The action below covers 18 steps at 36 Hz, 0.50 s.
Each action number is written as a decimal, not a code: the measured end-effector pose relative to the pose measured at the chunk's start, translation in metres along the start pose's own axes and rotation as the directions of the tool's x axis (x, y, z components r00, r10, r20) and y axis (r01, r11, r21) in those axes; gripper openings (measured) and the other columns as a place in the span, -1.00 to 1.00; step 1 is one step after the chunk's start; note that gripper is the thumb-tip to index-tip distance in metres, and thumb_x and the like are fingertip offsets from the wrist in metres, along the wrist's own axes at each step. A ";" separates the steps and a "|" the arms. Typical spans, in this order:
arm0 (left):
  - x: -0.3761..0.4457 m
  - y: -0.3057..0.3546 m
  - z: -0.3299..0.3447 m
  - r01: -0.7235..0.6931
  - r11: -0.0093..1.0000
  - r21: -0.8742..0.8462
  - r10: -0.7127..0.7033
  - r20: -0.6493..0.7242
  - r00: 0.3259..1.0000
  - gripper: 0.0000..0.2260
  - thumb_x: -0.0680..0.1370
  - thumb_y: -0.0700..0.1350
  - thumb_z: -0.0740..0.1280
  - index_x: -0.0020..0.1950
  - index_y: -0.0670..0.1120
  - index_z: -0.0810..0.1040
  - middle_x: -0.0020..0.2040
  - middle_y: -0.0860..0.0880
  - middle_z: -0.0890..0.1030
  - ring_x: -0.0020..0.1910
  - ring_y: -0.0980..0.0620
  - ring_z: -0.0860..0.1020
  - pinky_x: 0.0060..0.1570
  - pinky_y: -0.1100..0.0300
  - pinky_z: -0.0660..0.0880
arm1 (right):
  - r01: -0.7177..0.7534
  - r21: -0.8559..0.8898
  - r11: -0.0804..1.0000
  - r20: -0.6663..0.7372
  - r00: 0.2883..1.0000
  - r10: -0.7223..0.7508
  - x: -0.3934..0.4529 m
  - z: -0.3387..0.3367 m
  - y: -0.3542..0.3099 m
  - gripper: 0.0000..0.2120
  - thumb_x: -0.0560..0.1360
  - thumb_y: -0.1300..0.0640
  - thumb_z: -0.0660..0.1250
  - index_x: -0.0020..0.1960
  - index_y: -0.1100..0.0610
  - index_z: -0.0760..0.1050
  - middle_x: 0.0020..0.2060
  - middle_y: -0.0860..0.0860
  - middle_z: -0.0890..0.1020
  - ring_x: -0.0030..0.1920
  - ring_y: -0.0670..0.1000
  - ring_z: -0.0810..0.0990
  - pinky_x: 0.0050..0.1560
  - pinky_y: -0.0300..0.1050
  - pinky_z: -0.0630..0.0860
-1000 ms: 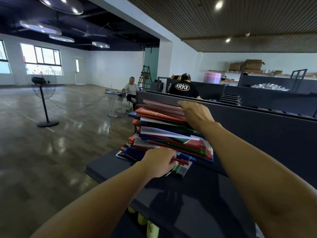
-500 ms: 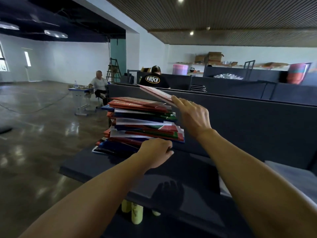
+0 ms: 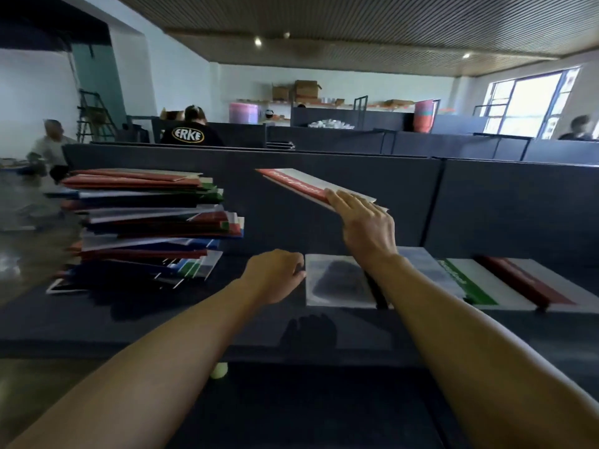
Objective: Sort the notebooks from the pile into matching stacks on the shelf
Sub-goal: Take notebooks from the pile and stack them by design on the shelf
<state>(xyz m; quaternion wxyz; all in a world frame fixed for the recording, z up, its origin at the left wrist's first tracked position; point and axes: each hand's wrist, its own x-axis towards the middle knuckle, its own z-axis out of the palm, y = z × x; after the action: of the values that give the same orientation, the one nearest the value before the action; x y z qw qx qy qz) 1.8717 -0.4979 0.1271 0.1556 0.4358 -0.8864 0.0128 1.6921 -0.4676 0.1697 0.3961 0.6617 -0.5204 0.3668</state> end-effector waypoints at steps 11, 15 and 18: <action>0.013 0.170 0.041 -0.072 0.996 -0.054 0.078 0.124 0.989 -0.72 0.63 0.07 0.15 0.20 -0.04 0.51 0.13 -0.02 0.59 0.08 -0.07 0.55 0.04 0.06 0.50 | -0.074 -0.146 0.987 0.125 0.988 0.093 -0.098 -0.110 0.115 -0.44 0.15 0.41 0.57 0.13 0.16 0.63 -0.02 0.10 0.69 -0.08 0.10 0.70 -0.24 -0.07 0.61; 0.016 0.229 0.058 -0.044 0.984 -0.171 0.069 0.144 0.987 -0.71 0.63 0.08 0.14 0.15 -0.07 0.53 0.12 -0.06 0.60 0.08 -0.09 0.55 0.00 0.09 0.48 | -0.120 -0.195 0.974 0.192 0.969 0.158 -0.131 -0.139 0.148 -0.40 0.09 0.30 0.65 0.11 0.13 0.64 -0.03 0.06 0.70 -0.10 0.06 0.70 -0.25 -0.10 0.61; 0.021 0.266 0.065 -0.008 0.939 -0.344 0.075 0.181 0.981 -0.67 0.67 0.03 0.07 0.06 -0.17 0.52 0.07 -0.17 0.59 0.07 -0.17 0.54 -0.10 0.13 0.38 | -0.162 -0.223 0.961 0.233 0.949 0.214 -0.150 -0.155 0.166 -0.37 0.07 0.31 0.66 0.13 0.16 0.62 -0.01 0.10 0.69 -0.08 0.10 0.70 -0.21 -0.02 0.62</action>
<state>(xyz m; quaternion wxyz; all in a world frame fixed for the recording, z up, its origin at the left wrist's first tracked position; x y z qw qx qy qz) 1.6352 -0.3597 0.1011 0.1427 0.3826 -0.8950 -0.1795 1.4902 -0.2910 0.1230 0.3539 0.6071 -0.6623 0.2601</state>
